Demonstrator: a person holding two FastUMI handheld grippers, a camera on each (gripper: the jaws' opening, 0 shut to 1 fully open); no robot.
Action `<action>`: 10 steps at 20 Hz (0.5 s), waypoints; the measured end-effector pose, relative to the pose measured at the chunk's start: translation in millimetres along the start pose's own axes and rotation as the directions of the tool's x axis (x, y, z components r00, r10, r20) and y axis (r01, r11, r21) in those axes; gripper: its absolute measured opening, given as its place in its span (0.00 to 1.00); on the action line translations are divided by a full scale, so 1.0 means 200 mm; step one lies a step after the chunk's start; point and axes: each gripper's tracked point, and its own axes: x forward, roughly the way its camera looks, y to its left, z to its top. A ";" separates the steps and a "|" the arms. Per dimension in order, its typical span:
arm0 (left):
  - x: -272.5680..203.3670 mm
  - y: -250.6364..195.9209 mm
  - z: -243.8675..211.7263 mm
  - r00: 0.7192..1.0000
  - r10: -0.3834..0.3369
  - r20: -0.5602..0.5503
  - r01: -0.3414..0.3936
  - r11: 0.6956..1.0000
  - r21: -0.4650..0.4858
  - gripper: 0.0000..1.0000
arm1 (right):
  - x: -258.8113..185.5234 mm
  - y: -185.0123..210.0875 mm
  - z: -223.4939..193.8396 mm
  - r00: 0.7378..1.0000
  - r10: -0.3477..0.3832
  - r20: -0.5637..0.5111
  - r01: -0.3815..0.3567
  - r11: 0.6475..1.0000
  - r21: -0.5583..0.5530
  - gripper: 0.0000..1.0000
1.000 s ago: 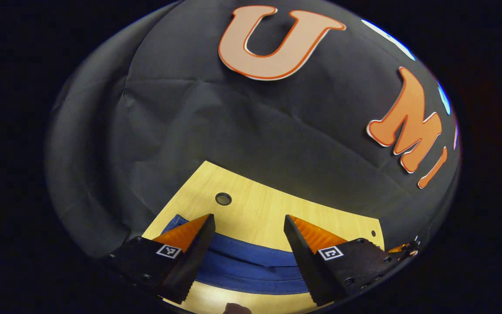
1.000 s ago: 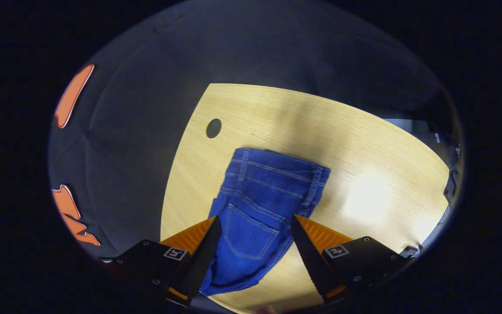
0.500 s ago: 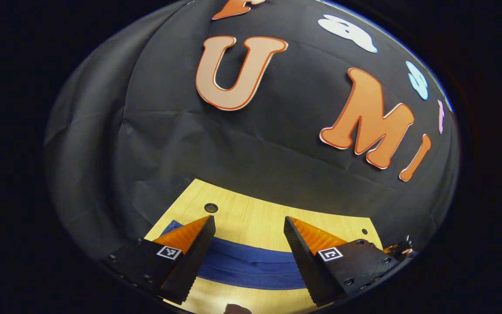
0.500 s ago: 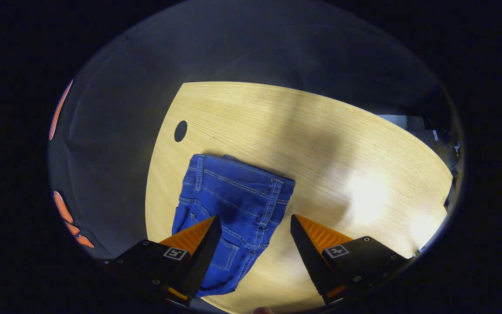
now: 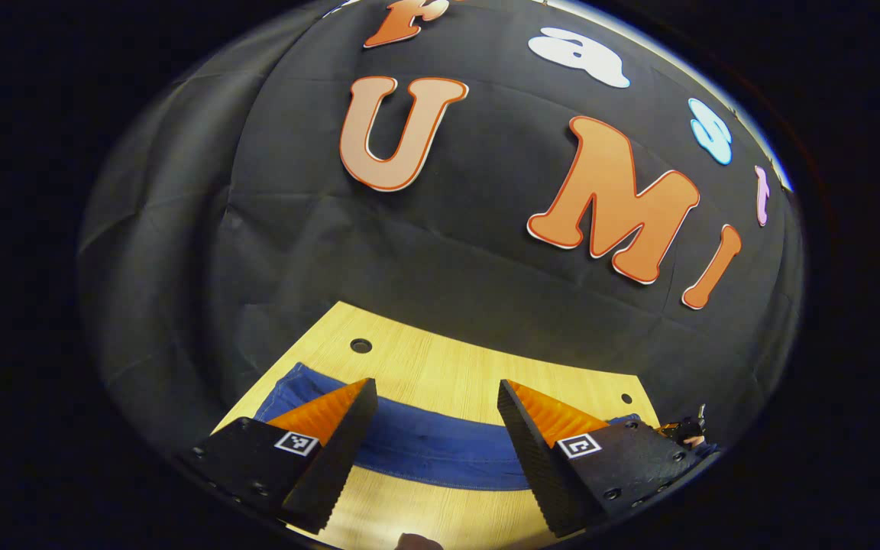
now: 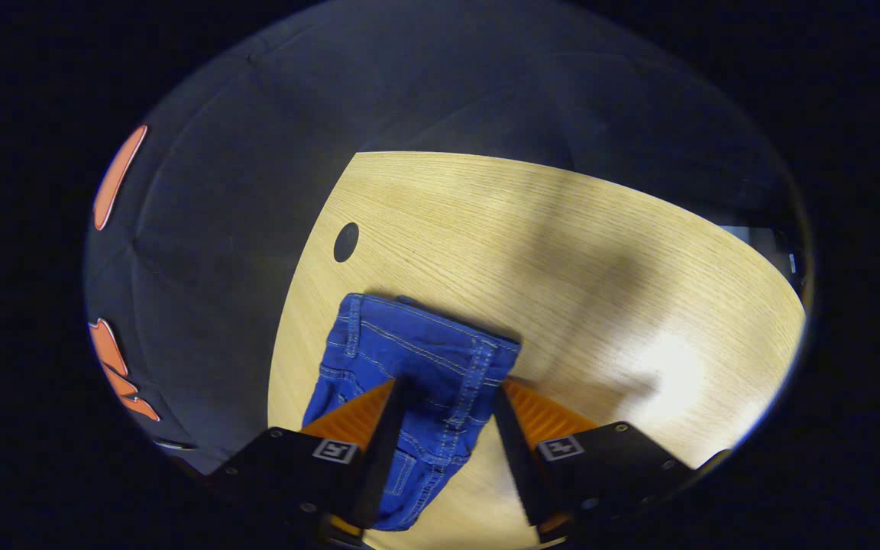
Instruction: Grasp the waist and the cuffs of the jeans and fold them to make the two legs overlap; first hold the waist and fold one-third of the jeans toward the cuffs, then hold the cuffs and fold the remaining one-third in the same direction to finish folding.
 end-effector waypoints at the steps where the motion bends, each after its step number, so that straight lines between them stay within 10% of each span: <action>1: -0.02 0.00 -0.02 1.000 0.005 -0.003 -0.005 1.000 -0.004 0.98 | 0.03 -0.01 -0.01 1.000 -0.002 0.009 0.002 1.000 -0.011 0.63; 4: -0.08 0.02 -0.07 1.000 0.013 -0.006 -0.013 1.000 -0.020 0.98 | 0.03 0.04 0.00 0.999 -0.007 0.041 0.008 1.000 -0.022 0.27; 10: -0.05 0.10 -0.07 1.000 -0.010 -0.006 0.010 0.998 -0.066 0.98 | -0.18 0.25 -0.01 0.988 0.126 0.092 -0.121 0.991 -0.062 0.17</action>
